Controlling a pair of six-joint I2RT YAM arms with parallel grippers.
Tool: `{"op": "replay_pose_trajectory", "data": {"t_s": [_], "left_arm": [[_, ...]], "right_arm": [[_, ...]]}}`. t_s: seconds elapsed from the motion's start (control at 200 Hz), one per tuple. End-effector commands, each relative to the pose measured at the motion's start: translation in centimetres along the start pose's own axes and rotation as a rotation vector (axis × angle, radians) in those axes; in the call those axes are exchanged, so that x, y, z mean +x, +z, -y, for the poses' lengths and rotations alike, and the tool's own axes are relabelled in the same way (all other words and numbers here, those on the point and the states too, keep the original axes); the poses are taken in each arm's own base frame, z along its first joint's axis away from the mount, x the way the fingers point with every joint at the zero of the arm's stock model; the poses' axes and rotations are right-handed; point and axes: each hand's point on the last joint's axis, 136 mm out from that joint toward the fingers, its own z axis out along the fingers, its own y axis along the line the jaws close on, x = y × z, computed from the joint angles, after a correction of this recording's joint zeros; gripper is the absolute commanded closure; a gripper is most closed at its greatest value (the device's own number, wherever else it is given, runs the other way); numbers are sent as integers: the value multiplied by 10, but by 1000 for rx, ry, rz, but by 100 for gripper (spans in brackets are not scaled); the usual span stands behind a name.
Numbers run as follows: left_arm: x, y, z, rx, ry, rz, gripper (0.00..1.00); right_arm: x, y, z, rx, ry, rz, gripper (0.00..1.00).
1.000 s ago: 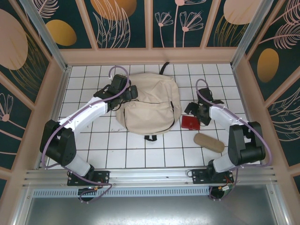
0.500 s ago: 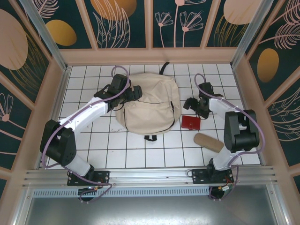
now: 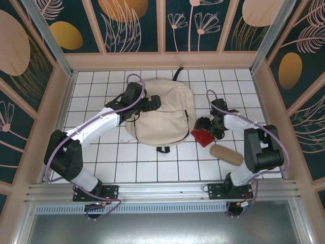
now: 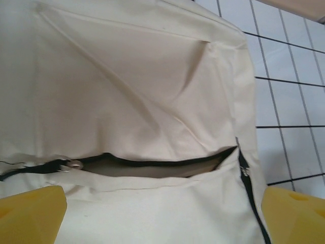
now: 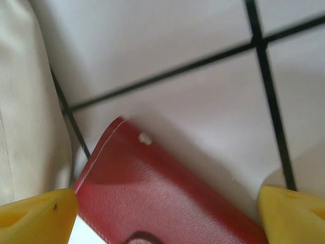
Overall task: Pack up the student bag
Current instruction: Rotate the card holder at the middle-right of the table, then pick up the card holder from the middle-right of the table.
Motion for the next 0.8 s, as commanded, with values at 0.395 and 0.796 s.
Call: {"op": "replay_pose_trajectory", "data": {"t_s": [0.395, 0.796], "left_arm": [[36, 17, 45, 151, -23, -90, 1], [37, 20, 41, 125, -18, -88, 2]], "right_arm": [[38, 10, -14, -97, -35, -101, 38], [32, 11, -10, -60, -34, -82, 70]]}}
